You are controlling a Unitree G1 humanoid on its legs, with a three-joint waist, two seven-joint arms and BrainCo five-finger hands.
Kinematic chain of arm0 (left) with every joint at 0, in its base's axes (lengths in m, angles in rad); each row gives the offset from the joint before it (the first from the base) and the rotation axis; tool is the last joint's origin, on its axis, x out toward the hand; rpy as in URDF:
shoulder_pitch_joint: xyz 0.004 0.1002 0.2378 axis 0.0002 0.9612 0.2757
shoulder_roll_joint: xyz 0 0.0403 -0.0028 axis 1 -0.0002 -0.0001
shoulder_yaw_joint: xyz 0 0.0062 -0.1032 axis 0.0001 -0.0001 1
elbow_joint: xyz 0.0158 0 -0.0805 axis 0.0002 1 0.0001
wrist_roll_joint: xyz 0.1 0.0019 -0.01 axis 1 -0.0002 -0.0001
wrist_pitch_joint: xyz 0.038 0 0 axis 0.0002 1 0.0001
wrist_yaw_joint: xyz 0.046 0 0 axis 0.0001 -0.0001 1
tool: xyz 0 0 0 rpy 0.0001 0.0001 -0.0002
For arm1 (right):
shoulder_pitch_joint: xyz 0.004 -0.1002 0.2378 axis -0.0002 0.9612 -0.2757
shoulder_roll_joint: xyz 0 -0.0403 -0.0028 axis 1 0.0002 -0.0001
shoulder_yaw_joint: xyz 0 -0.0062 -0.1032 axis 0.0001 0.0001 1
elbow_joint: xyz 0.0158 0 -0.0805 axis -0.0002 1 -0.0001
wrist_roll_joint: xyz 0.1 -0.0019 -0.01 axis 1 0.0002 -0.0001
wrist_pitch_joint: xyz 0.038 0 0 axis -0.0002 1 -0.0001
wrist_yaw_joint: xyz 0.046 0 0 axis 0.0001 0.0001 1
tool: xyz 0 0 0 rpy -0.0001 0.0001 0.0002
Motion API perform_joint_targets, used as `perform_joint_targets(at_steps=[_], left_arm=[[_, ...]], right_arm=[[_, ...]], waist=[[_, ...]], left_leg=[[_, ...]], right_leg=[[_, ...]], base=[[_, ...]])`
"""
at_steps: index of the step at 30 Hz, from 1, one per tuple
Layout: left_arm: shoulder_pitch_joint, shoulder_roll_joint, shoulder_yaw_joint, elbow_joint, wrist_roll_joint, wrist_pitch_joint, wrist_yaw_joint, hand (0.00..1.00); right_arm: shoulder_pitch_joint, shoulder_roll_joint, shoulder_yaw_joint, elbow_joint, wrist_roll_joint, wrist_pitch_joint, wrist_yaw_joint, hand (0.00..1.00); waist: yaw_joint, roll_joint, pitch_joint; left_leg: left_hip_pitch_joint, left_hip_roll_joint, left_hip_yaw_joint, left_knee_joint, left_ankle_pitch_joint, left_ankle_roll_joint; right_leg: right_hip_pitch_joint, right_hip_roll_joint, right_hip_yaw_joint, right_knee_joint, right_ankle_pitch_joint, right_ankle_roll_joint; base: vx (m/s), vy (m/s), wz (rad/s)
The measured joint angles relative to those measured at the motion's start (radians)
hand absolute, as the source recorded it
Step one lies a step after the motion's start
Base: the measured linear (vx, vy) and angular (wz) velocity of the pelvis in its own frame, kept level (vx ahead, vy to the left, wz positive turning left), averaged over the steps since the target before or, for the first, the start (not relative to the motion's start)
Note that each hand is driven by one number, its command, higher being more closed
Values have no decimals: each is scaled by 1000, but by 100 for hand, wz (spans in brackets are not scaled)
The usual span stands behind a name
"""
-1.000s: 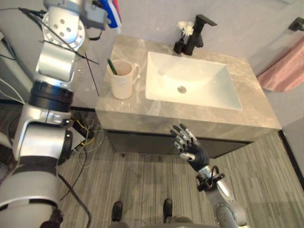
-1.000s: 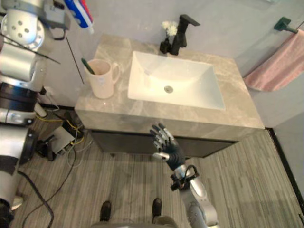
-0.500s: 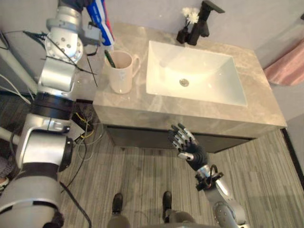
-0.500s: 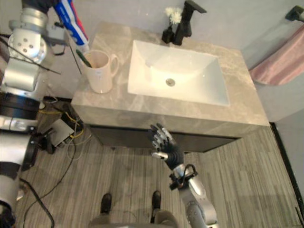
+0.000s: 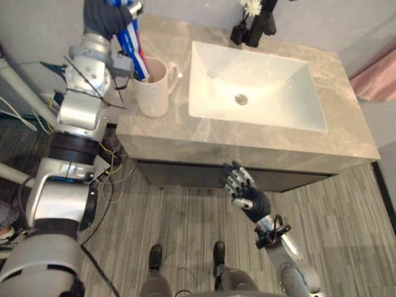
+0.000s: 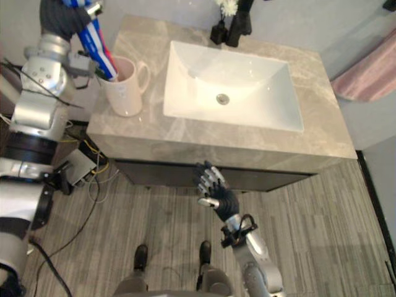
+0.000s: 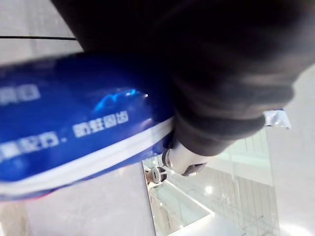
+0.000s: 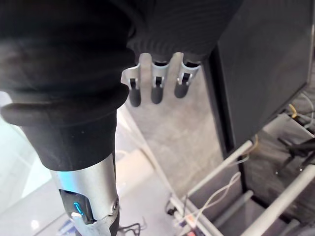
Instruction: Organize washtable
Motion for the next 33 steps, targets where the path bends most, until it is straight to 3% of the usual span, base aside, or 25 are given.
perform_joint_targets(at_steps=[20,21,33], left_arm=[[97,-27,10,0,8,12,-24,100],[97,-27,10,0,9,12,-25,0],[97,-27,8,-38,12,11,-43,0]], right_arm=[[29,0,-1,0,1,8,-1,0],[29,0,-1,0,1,8,-1,0],[30,0,-1,0,1,10,-1,0]], waist=[[1,16,12],[1,17,12],[2,20,14]], left_leg=[[-13,0,13,3,-2,0],[-13,0,13,3,-2,0],[-13,0,14,3,-2,0]], right_leg=[[-16,0,9,0,2,1],[-17,0,10,0,2,1],[-16,0,9,0,2,1]], base=[[0,0,0],[0,0,0],[0,0,0]])
